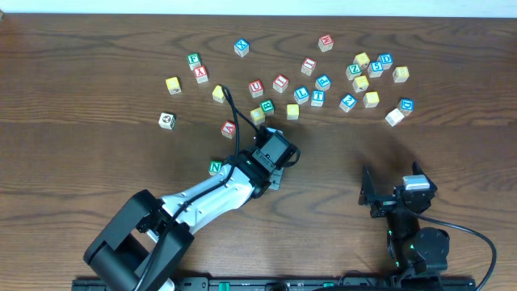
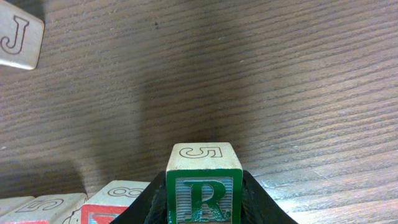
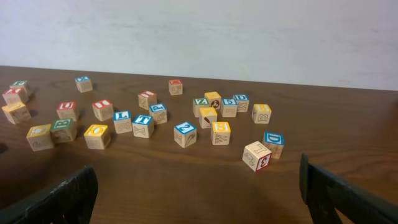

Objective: Spell out NEURIPS
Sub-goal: 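Lower the R block beside the U block and align it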

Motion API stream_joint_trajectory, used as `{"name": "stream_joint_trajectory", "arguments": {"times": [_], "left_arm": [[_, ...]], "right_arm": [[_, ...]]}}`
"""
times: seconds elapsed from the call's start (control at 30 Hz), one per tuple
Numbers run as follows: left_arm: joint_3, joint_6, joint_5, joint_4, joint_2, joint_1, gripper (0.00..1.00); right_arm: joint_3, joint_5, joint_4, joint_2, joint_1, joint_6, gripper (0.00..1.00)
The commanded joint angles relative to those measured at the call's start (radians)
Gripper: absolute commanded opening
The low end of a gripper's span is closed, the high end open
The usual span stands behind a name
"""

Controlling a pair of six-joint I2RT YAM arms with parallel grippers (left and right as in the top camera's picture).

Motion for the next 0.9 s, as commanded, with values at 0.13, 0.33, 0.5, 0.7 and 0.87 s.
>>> {"name": "stream_joint_trajectory", "arguments": {"times": [0.13, 0.33, 0.5, 0.7, 0.87], "left_arm": [[-0.001, -0.047, -0.023, -0.019, 0.015, 0.001, 0.08], [0.0, -0.079, -0.023, -0.037, 0.015, 0.001, 0.08], [0.0, -0.089, -0.023, -0.043, 0.015, 0.001, 0.08], [0.0, -0.107, -0.023, -0.048, 0.015, 0.001, 0.08], [0.0, -0.122, -0.031, -0.055, 0.015, 0.001, 0.07]], "right_arm": [[-0.001, -0.002, -0.005, 0.001, -0.005, 0.007, 0.99], [-0.001, -0.002, -0.005, 0.001, -0.005, 0.007, 0.99], [-0.001, -0.002, -0.005, 0.001, -0.005, 0.007, 0.99], [-0.001, -0.002, -0.005, 0.001, -0.005, 0.007, 0.99], [-0.001, -0.002, -0.005, 0.001, -0.005, 0.007, 0.99]]}}
